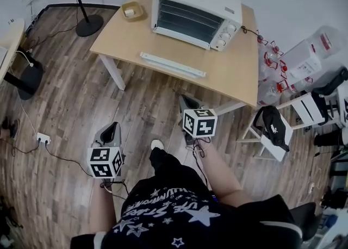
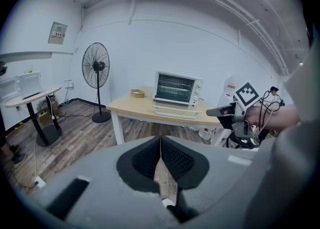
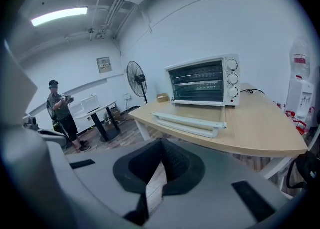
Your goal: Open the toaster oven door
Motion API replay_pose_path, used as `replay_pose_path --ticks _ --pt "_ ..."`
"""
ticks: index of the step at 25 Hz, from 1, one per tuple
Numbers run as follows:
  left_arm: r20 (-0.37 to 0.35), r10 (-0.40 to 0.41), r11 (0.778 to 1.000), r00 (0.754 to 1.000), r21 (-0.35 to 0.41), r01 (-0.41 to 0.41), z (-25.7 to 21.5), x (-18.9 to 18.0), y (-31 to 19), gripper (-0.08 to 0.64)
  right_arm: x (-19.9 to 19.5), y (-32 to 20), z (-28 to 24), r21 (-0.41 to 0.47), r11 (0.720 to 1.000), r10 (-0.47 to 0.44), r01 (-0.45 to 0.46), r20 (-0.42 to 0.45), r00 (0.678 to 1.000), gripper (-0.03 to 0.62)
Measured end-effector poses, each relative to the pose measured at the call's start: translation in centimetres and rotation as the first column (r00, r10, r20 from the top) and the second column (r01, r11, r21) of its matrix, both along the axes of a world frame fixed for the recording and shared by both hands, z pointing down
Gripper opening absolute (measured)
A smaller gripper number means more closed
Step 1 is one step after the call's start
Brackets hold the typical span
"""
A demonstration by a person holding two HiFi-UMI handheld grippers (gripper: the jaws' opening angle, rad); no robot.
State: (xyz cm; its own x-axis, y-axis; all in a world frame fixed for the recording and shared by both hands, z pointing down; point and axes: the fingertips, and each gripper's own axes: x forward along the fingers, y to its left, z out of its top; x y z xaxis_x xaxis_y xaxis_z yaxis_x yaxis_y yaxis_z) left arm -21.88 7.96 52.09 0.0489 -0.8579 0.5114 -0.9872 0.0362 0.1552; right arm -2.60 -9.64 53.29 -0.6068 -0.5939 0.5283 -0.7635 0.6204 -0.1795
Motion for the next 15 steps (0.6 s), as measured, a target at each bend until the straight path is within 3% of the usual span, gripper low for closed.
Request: replay_pose_path --ticks 7,15 --pt "0.004 -0.008 1.0 1.0 0.021 0.008 -0.3 1.5 5.8 0.021 -0.1 5.8 -2.6 0.072 0.996 -0.055 0.054 0.015 0.998 0.003" --pt "-0.002 -0.024 0.998 1.0 0.063 0.024 -0.7 4.6 12.2 0.021 2.4 12.4 -3.7 0.11 0.992 -0.061 0.057 0.037 0.997 0.002"
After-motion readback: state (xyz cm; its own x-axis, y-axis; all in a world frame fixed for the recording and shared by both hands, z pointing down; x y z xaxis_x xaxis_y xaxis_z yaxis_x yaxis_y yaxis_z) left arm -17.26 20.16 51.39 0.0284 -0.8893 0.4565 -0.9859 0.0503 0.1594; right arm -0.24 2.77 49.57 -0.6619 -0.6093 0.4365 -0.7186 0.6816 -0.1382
